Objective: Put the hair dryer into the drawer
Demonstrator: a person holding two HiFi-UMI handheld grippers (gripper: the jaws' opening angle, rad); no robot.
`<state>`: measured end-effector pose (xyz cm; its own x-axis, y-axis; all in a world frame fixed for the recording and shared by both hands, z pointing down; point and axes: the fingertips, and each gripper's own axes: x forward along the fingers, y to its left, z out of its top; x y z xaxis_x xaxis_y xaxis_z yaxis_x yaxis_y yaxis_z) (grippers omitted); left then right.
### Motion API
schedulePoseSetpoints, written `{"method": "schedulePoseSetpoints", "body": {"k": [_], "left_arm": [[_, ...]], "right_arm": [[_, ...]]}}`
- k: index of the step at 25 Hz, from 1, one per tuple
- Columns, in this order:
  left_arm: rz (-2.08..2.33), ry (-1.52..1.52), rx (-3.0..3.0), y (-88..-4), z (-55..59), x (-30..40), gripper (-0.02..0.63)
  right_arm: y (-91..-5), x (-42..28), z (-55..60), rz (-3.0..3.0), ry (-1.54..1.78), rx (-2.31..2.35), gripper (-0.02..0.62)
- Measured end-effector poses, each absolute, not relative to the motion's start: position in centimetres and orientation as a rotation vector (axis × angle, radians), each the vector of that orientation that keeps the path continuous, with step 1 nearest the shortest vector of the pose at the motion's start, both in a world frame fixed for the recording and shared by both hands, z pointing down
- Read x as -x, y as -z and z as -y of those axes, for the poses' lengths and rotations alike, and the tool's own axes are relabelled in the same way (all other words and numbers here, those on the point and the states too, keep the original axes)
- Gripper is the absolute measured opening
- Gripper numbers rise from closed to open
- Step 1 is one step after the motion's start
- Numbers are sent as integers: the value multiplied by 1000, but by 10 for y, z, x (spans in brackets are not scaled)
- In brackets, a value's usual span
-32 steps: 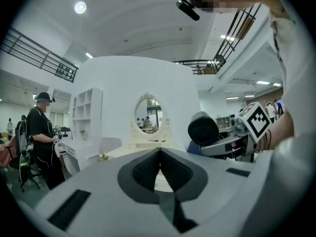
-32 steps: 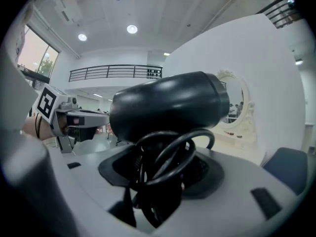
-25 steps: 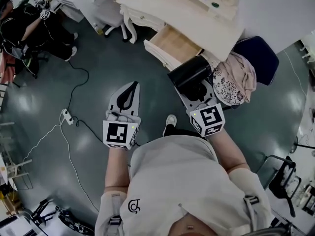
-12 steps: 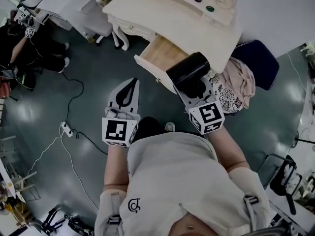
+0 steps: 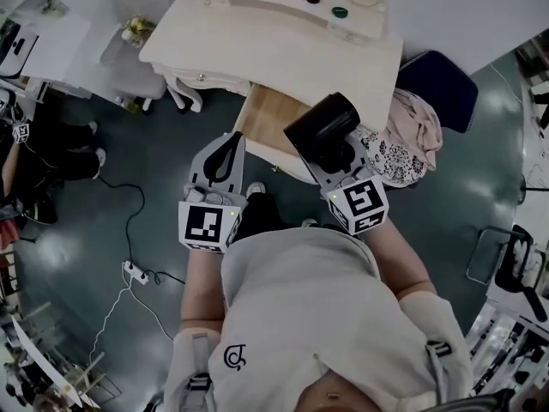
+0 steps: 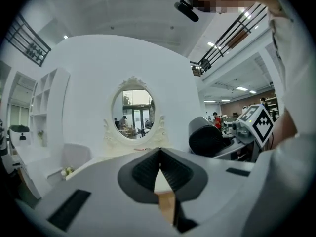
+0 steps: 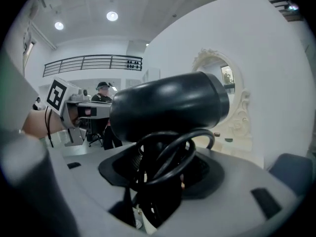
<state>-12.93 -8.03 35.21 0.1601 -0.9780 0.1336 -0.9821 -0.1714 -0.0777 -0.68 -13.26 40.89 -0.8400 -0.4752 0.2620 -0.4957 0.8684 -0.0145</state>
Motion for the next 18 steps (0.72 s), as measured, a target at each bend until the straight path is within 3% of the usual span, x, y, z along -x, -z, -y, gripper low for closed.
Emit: {"method": "schedulePoseSetpoints", "body": {"k": [18], "left_arm": [[1410,-152,-2690,-380,209,210,14]], "right_arm": [[-496,102,208,2513,-284,-926,250]]}}
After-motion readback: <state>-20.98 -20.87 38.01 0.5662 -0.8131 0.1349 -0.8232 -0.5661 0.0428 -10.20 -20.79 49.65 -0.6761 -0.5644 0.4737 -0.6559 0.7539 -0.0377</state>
